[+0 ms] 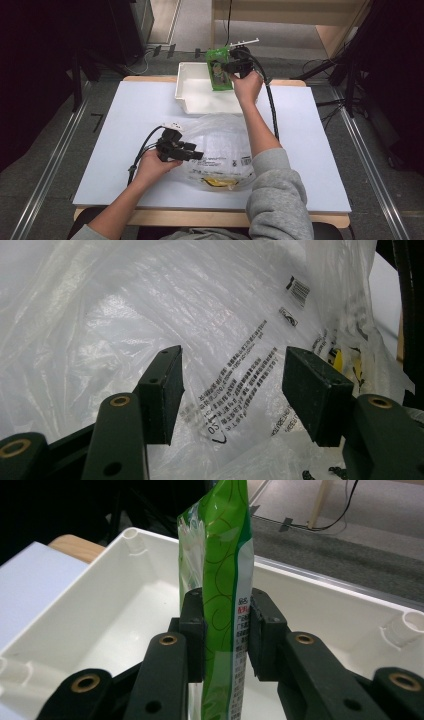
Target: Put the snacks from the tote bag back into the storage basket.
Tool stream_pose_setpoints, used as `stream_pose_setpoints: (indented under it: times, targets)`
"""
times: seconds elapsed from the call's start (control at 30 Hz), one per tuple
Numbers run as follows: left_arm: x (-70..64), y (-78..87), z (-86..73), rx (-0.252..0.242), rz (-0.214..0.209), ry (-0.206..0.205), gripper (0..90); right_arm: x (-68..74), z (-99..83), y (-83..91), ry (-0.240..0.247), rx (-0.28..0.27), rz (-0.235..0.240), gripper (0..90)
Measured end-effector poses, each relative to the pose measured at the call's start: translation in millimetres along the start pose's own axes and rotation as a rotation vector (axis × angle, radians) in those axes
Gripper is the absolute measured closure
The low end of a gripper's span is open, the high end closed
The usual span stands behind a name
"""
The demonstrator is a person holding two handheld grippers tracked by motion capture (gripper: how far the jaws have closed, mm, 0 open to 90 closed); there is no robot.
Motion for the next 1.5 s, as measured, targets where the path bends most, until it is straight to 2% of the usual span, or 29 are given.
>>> stream_pose_setpoints:
  times: [0.1, 0.2, 0.3, 0.4, 0.53, 0.73, 0.8, 0.97, 1.0, 1.17, 1.5]
  targets:
    - [-0.7, -0.5, -0.2, 0.003, 0.005, -0.005, 42.7, 0.7, -0.1, -6.0, 0.011, -0.004, -0.013, 73.7]
    - [-0.7, -1.0, -0.3, 0.005, 0.001, -0.003, 42.7, -0.1, -1.4, -16.8, -0.018, -0.023, -0.005, 73.7]
    - [-0.7, -0.5, -0.2, 0.002, -0.003, -0.001, 42.7, -0.6, -4.0, -22.6, -0.017, -0.017, -0.018, 73.7]
    - [0.5, -0.9, -0.3, 0.000, -0.023, 0.018, 42.7, -2.0, -9.0, -30.0, -0.018, -0.015, -0.032, 73.6]
    - [0.3, -1.4, -0.5, 0.004, -0.023, 0.017, 42.7, -2.5, -12.7, -32.9, -0.007, -0.033, -0.041, 73.7]
    - [0.2, -2.6, -0.7, 0.004, -0.024, 0.018, 42.7, 0.8, -19.2, -33.2, 0.046, -0.037, -0.058, 73.6]
    - [0.0, -2.6, -0.8, 0.006, -0.024, 0.018, 42.7, 0.5, -21.5, -32.9, 0.043, -0.038, -0.056, 73.6]
    - [-0.4, -3.3, -0.8, 0.008, -0.023, 0.017, 42.7, -5.9, -34.3, -36.5, 0.020, 0.010, -0.046, 73.0]
    - [-0.5, -3.6, -0.7, 0.008, -0.022, 0.016, 42.7, -7.3, -37.9, -39.3, 0.019, 0.035, -0.047, 73.2]
    - [0.3, -3.3, -0.8, 0.008, -0.023, 0.018, 42.7, -6.4, -34.9, -41.6, 0.011, 0.051, -0.034, 73.2]
    - [0.6, -2.1, -0.9, 0.008, -0.020, 0.018, 42.7, 4.3, -26.2, -52.8, 0.038, 0.089, -0.061, 71.1]
Point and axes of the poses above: each handheld gripper's, and its own axes: y roughly backward along the jaws, z roughly out of its top, x roughly to its left, the point moved 3 cm from there along -y, roughly forward along the jaws, and after that the axes turned 2 degrees about -z, right-handed, at the moved point
